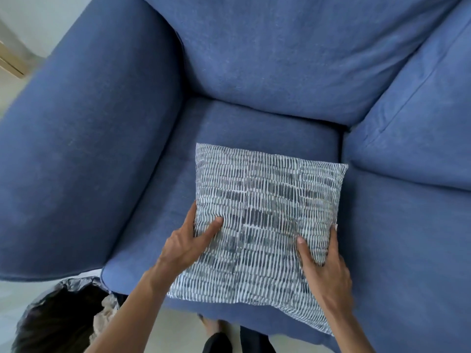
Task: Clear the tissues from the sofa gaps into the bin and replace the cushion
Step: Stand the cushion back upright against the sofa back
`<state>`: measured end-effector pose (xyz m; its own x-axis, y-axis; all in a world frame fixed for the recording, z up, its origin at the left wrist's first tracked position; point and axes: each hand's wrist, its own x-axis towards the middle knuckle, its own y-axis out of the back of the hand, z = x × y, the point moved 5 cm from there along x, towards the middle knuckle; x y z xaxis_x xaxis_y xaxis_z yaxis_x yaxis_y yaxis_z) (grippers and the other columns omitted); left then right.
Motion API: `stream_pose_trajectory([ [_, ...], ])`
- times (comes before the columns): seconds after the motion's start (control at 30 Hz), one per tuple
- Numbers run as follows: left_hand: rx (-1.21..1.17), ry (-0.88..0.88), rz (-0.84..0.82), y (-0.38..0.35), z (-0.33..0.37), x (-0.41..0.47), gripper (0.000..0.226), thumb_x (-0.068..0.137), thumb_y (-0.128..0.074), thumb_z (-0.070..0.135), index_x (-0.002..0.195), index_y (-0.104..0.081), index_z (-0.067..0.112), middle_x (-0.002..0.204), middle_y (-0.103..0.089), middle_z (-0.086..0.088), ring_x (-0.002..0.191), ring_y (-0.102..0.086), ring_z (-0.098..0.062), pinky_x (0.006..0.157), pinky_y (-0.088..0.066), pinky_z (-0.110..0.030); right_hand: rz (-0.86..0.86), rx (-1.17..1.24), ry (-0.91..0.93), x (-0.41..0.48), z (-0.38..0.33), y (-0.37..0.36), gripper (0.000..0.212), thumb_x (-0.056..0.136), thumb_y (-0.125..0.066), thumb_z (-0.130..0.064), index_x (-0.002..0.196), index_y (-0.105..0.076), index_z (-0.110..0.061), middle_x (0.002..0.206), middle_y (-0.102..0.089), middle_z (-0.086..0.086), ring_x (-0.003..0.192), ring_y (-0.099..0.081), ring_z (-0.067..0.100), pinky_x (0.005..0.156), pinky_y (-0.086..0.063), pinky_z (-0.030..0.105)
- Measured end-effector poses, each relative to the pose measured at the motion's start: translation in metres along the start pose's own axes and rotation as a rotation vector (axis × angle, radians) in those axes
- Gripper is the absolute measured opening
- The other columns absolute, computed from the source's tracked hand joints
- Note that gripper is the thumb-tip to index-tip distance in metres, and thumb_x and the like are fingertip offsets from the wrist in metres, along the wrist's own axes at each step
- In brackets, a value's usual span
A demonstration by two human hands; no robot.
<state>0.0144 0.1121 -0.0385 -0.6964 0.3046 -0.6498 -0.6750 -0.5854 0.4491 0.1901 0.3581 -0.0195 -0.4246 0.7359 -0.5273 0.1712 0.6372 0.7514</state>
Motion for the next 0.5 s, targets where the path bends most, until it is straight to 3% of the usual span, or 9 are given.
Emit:
stream_pose_trajectory([
  [0.07, -0.078, -0.032, 0.005, 0.011, 0.013, 0.007, 0.062, 0.079, -0.049, 0.077, 0.135, -0.038, 0.054, 0.116, -0.058, 0.028, 0.11, -0.057, -0.01, 0.097, -0.04, -0.033, 0.017, 0.048, 0.047, 0.002, -0.013, 0.005, 0.096, 0.074, -0.036, -0.089, 0.154, -0.006, -0.046, 0.149, -0.047, 0.008, 0.133, -0.047, 0.036, 0.102, -0.042, 0.052],
  [0.13, -0.131, -0.083, 0.033, 0.031, 0.034, 0.018, 0.049, 0.079, -0.059, 0.069, 0.122, -0.054, 0.046, 0.108, -0.062, 0.032, 0.106, -0.06, 0.001, 0.098, -0.044, -0.029, 0.034, 0.111, 0.092, 0.007, -0.029, 0.015, 0.096, 0.071, -0.037, -0.093, 0.152, -0.02, -0.045, 0.145, -0.052, -0.002, 0.131, -0.05, 0.03, 0.104, -0.045, 0.05],
  [0.2, -0.172, -0.102, 0.037, 0.052, 0.057, 0.025, 0.048, 0.078, -0.065, 0.064, 0.121, -0.056, 0.042, 0.106, -0.064, 0.03, 0.101, -0.06, 0.004, 0.096, -0.045, -0.026, 0.03, 0.176, 0.12, 0.013, -0.047, 0.029, 0.081, 0.076, -0.045, -0.086, 0.145, -0.036, -0.044, 0.134, -0.06, -0.012, 0.124, -0.056, 0.023, 0.1, -0.046, 0.042],
  [0.27, -0.146, -0.127, 0.022, 0.075, 0.08, 0.033, 0.058, 0.078, -0.067, 0.061, 0.13, -0.046, 0.048, 0.119, -0.05, 0.036, 0.111, -0.05, 0.005, 0.098, -0.036, -0.021, 0.027, 0.216, 0.138, 0.019, -0.066, 0.045, 0.063, 0.081, -0.051, -0.077, 0.135, -0.048, -0.043, 0.122, -0.063, -0.017, 0.118, -0.058, 0.018, 0.097, -0.045, 0.037],
  [0.33, -0.083, -0.15, -0.003, 0.099, 0.101, 0.045, 0.074, 0.076, -0.067, 0.066, 0.141, -0.033, 0.055, 0.131, -0.04, 0.029, 0.122, -0.037, 0.002, 0.106, -0.029, -0.025, 0.01, 0.271, 0.148, 0.027, -0.085, 0.066, 0.054, 0.082, -0.053, -0.075, 0.128, -0.053, -0.046, 0.12, -0.061, -0.02, 0.117, -0.056, 0.015, 0.101, -0.043, 0.038],
  [0.4, -0.009, -0.18, -0.038, 0.119, 0.125, 0.054, 0.06, 0.075, -0.063, 0.068, 0.131, -0.045, 0.06, 0.137, -0.045, 0.028, 0.128, -0.04, 0.0, 0.111, -0.027, -0.028, -0.033, 0.326, 0.145, 0.039, -0.101, 0.085, 0.049, 0.082, -0.055, -0.073, 0.125, -0.054, -0.049, 0.12, -0.057, -0.02, 0.117, -0.053, 0.012, 0.101, -0.041, 0.037],
  [0.5, -0.004, -0.264, -0.067, 0.135, 0.154, 0.066, 0.03, 0.088, -0.057, 0.053, 0.117, -0.063, 0.051, 0.124, -0.061, 0.027, 0.119, -0.052, 0.002, 0.11, -0.032, -0.029, -0.096, 0.389, 0.153, 0.057, -0.123, 0.115, 0.041, 0.083, -0.062, -0.065, 0.12, -0.06, -0.047, 0.119, -0.061, -0.018, 0.112, -0.058, 0.01, 0.095, -0.044, 0.034],
])
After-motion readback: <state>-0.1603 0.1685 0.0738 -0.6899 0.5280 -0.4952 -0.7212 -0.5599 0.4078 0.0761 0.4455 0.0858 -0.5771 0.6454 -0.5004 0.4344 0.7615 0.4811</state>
